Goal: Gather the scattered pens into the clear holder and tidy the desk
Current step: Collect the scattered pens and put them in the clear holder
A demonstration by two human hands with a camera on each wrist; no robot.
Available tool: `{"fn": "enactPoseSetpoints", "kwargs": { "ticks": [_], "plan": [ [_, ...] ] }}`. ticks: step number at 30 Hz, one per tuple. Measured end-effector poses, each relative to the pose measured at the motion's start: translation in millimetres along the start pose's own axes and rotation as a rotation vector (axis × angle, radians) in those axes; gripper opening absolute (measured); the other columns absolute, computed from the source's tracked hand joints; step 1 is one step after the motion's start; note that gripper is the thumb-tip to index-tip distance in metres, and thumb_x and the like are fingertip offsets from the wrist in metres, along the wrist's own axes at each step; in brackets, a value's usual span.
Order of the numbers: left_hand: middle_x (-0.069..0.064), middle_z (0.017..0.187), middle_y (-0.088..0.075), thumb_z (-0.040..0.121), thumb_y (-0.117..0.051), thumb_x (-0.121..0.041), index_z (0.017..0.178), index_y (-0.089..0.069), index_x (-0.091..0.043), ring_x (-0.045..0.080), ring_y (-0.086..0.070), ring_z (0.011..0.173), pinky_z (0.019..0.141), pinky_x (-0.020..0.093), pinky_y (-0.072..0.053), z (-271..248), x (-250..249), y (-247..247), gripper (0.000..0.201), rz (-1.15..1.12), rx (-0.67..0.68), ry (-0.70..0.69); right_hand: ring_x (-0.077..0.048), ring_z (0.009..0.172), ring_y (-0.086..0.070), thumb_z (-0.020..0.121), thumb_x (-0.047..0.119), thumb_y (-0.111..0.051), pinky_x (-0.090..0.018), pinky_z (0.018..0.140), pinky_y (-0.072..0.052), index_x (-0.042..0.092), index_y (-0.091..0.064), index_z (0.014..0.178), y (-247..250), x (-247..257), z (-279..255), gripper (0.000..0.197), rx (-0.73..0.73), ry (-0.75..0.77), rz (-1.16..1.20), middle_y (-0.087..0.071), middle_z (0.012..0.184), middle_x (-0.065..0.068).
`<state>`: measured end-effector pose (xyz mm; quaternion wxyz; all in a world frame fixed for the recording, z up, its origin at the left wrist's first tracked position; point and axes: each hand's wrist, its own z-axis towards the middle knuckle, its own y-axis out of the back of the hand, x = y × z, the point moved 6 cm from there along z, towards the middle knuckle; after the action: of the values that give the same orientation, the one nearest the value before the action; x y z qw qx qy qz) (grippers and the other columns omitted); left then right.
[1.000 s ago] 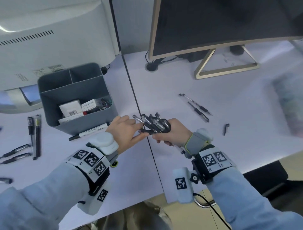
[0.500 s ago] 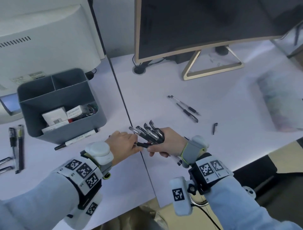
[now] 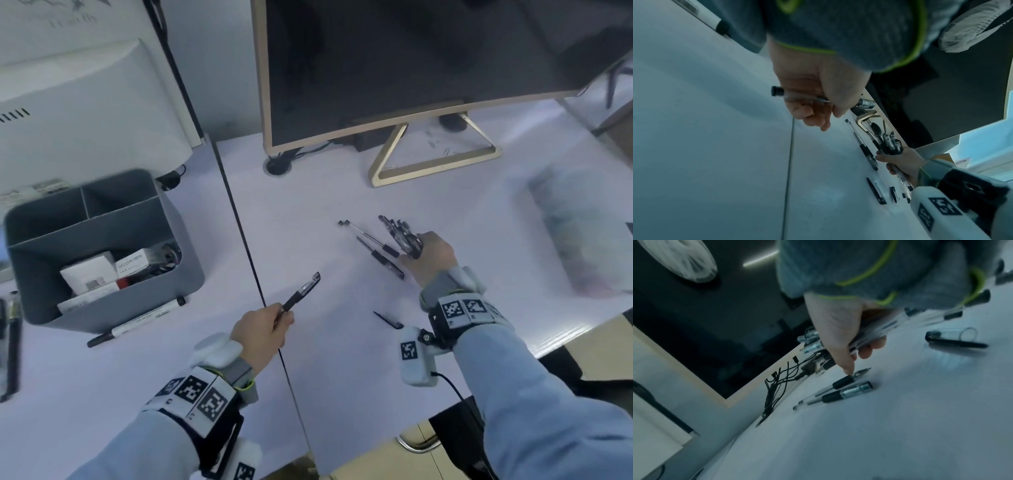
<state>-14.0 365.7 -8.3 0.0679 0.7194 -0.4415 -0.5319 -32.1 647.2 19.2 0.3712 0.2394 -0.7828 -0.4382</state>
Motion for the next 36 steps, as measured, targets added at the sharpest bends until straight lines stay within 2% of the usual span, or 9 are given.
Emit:
{"fn": "enactPoseSetpoints", "kwargs": {
  "ticks": [6, 10, 13, 16, 19, 25, 30, 34, 36],
  "plan": [
    [0.002, 0.069, -0.059, 0.092, -0.036, -0.026, 0.092, -0.059, -0.014, 0.03, -0.06, 0.072, 0.075, 0.041, -0.051, -3, -15, 16, 0.026, -0.006, -0.107, -0.078, -0.03, 0.073, -0.055, 0.083, 0.014, -0.052, -0.03, 0.062, -0.041, -0.002, -0.063, 0.092, -2, -4, -4, 0.022, 0.037, -0.069, -0.037, -0.066, 0.083, -0.019],
    [0.013, 0.111, -0.064, 0.083, -0.032, -0.028, 0.117, -0.055, -0.005, 0.015, -0.048, 0.104, 0.088, 0.018, -0.037, 6, -52, 42, 0.047, 0.06, -0.362, -0.411, -0.029, 0.066, -0.055, 0.078, 0.017, -0.062, -0.034, 0.059, -0.045, 0.001, -0.063, 0.088, 32, 11, -23, 0.019, -0.165, 0.029, 0.124, -0.058, 0.067, -0.012],
    [0.014, 0.121, -0.063, 0.081, -0.036, -0.018, 0.121, -0.05, -0.009, 0.02, -0.041, 0.12, 0.102, 0.033, -0.024, 14, -72, 47, 0.043, 0.386, -0.388, -0.595, -0.016, 0.05, -0.052, 0.075, 0.011, -0.069, -0.027, 0.053, -0.046, 0.008, -0.067, 0.081, 16, 52, -63, 0.008, 0.112, 0.229, 0.271, -0.06, 0.059, -0.003],
    [0.0, 0.085, -0.071, 0.088, -0.036, -0.026, 0.112, -0.057, -0.017, 0.024, -0.064, 0.085, 0.098, 0.04, -0.032, 8, -66, 46, 0.033, 0.49, -0.247, -0.489, -0.007, 0.031, -0.039, 0.074, 0.0, -0.067, -0.017, 0.036, -0.034, 0.006, -0.066, 0.067, -16, 75, -90, 0.01, 0.308, 0.25, 0.646, -0.052, 0.038, 0.006],
    [-0.011, 0.067, -0.049, 0.092, -0.033, -0.04, 0.108, -0.055, -0.022, 0.018, -0.049, 0.069, 0.069, 0.033, -0.045, 0, -46, 44, 0.032, 0.365, -0.036, -0.312, -0.009, 0.031, -0.037, 0.077, -0.001, -0.065, -0.017, 0.034, -0.032, 0.007, -0.066, 0.066, -40, 69, -87, 0.013, 0.314, 0.137, 0.903, -0.061, 0.062, -0.02],
    [-0.008, 0.055, -0.047, 0.091, -0.039, -0.042, 0.085, -0.055, -0.035, 0.004, -0.043, 0.044, 0.055, 0.024, -0.04, 9, -11, 44, 0.019, 0.145, 0.038, -0.174, -0.027, 0.064, -0.056, 0.075, 0.018, -0.069, -0.038, 0.063, -0.048, 0.007, -0.059, 0.073, -42, 21, -64, 0.015, 0.109, 0.061, 0.294, -0.057, 0.076, -0.013],
    [-0.025, 0.046, -0.056, 0.091, -0.049, -0.028, 0.064, -0.056, -0.049, 0.004, -0.038, 0.039, 0.044, 0.011, -0.033, 14, -8, 44, 0.035, 0.018, 0.073, -0.134, -0.027, 0.081, -0.056, 0.078, 0.02, -0.063, -0.03, 0.068, -0.04, 0.0, -0.062, 0.096, -53, 28, -57, 0.026, 0.106, 0.119, 0.128, -0.056, 0.103, -0.012],
    [-0.009, 0.057, -0.063, 0.09, -0.052, -0.022, 0.045, -0.06, -0.045, 0.005, -0.033, 0.035, 0.039, 0.008, -0.026, 16, -19, 50, 0.051, -0.1, 0.124, -0.148, -0.015, 0.038, -0.047, 0.072, 0.005, -0.068, -0.027, 0.046, -0.039, 0.009, -0.061, 0.069, -44, 34, -56, 0.008, 0.289, 0.102, 0.5, -0.062, 0.053, 0.001],
    [-0.006, 0.058, -0.064, 0.09, -0.053, -0.02, 0.045, -0.061, -0.045, 0.004, -0.034, 0.035, 0.039, 0.007, -0.026, 17, -21, 55, 0.052, -0.118, 0.138, -0.148, -0.011, 0.033, -0.035, 0.073, 0.0, -0.067, -0.02, 0.038, -0.03, 0.009, -0.06, 0.064, -43, 49, -62, 0.015, 0.481, 0.17, 0.639, -0.062, 0.05, 0.003]
  ]
}}
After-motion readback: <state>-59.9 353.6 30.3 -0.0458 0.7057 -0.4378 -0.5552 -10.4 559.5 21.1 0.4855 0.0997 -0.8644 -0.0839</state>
